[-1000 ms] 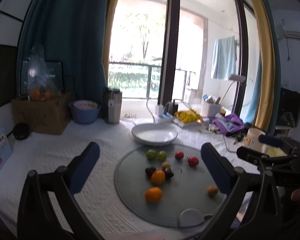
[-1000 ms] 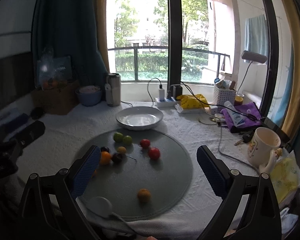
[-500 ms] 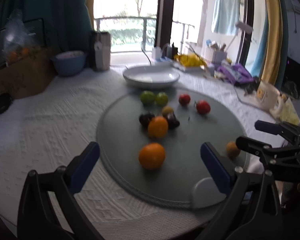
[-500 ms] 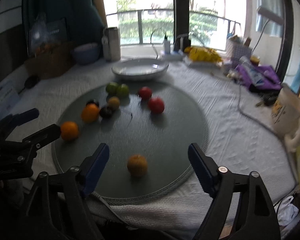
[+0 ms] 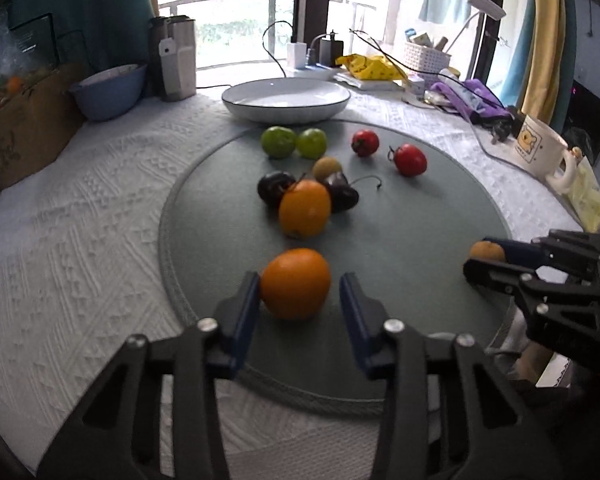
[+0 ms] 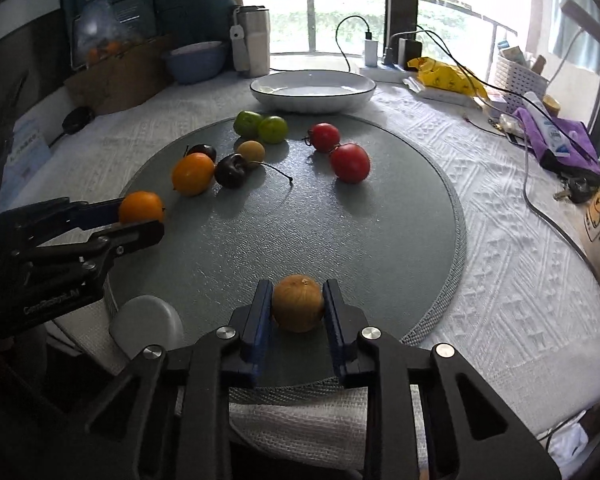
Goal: Organize fruits
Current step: 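Grasp the small brown fruit with the right tool while the left tool grasps a large orange, then carry the brown fruit and orange in both tools over the white plate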
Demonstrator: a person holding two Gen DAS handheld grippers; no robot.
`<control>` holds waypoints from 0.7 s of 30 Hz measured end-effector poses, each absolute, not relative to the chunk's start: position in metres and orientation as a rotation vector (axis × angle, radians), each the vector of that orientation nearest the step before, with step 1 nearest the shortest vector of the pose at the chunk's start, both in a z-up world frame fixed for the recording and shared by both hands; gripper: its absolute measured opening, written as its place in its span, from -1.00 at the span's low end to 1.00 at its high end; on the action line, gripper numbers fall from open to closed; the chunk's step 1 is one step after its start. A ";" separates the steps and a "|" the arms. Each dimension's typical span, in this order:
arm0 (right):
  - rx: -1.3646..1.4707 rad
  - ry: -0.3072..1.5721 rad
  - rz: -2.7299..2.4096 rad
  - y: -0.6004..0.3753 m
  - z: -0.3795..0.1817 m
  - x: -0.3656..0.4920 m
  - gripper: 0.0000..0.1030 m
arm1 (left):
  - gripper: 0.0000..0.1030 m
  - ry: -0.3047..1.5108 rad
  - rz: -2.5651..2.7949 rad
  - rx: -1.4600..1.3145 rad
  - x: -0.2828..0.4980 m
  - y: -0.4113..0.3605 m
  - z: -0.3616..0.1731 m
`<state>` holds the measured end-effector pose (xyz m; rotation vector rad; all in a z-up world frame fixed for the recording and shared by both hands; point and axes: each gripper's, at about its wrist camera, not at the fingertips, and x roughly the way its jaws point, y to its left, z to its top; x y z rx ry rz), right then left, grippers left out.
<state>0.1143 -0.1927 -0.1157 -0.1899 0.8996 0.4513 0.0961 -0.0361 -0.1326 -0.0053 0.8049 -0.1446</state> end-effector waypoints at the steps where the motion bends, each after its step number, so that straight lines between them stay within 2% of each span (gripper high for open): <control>1: -0.192 0.900 0.456 -0.192 -0.116 0.115 -0.47 | -0.29 0.805 -0.143 -0.006 0.096 -0.036 -0.132; 21: -0.195 0.837 0.467 -0.188 -0.086 0.165 -0.47 | -0.29 0.737 -0.138 -0.021 0.135 -0.028 -0.095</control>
